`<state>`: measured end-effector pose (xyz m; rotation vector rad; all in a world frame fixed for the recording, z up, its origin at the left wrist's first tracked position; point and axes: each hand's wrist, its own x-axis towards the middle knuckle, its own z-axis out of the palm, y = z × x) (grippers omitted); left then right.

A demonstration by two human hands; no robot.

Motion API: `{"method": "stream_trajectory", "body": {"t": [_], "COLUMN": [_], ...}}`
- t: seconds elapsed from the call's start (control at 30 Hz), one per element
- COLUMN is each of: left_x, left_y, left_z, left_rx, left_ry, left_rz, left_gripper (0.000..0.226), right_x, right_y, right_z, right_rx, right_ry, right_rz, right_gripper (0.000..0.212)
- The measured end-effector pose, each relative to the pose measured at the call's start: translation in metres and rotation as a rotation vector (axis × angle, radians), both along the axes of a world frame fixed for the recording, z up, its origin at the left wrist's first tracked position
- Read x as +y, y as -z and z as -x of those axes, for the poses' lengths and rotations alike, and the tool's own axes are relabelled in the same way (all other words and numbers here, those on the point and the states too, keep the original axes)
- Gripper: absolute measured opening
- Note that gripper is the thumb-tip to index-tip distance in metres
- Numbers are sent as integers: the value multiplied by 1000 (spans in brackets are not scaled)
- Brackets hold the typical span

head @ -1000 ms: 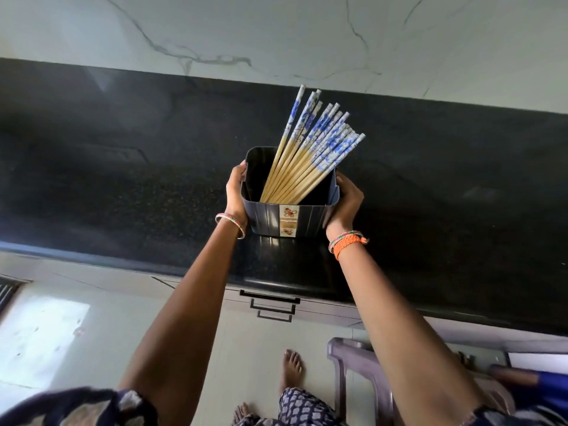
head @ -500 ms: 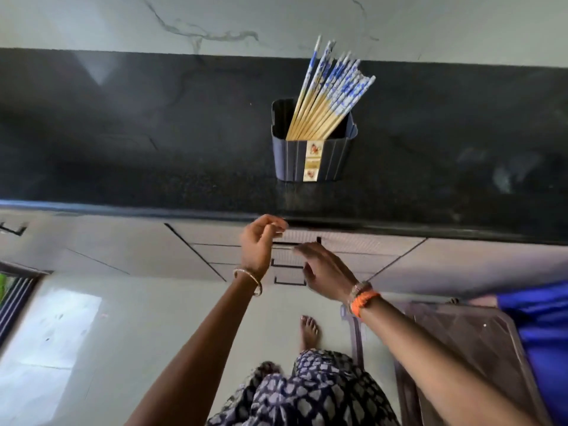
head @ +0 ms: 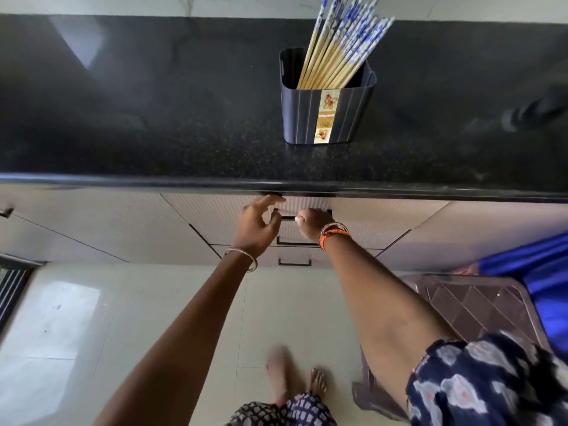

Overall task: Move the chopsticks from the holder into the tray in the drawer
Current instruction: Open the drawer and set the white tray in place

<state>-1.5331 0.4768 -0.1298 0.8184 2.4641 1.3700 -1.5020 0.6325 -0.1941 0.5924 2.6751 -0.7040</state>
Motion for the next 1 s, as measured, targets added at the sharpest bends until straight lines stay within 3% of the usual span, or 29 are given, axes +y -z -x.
{"method": "stream_trajectory", "body": {"t": [0.17, 0.5, 0.57, 0.67, 0.7, 0.77, 0.87, 1.0], "left_x": [-5, -24, -24, -37, -43, -54, -68, -90], "left_y": [4, 11, 3, -5, -8, -14, -19, -22], "left_z": [-7, -36, -45, -61, -67, -82, -103, -133], "left_rx": [125, 326, 297, 198, 176, 151, 153, 107], "left_ry": [42, 75, 92, 155, 176, 207, 249, 286], "left_rz": [31, 500, 508, 535, 568, 621, 643, 667], "left_gripper": [41, 39, 32, 26, 25, 24, 24, 24], "right_x": [-15, -55, -69, -75, -73, -68, -64, -75], "right_y": [-5, -29, -42, -71, -81, -93, -101, -109], "right_z": [-17, -81, -109, -146, -155, -168, -179, -193], "right_rx": [29, -32, 121, 562, 628, 524, 115, -50], "right_ry": [63, 31, 9, 13, 0, 14, 73, 10], "right_rz": [18, 21, -79, -197, -220, -190, 48, 98], "right_gripper": [31, 27, 19, 15, 16, 22, 24, 24]}}
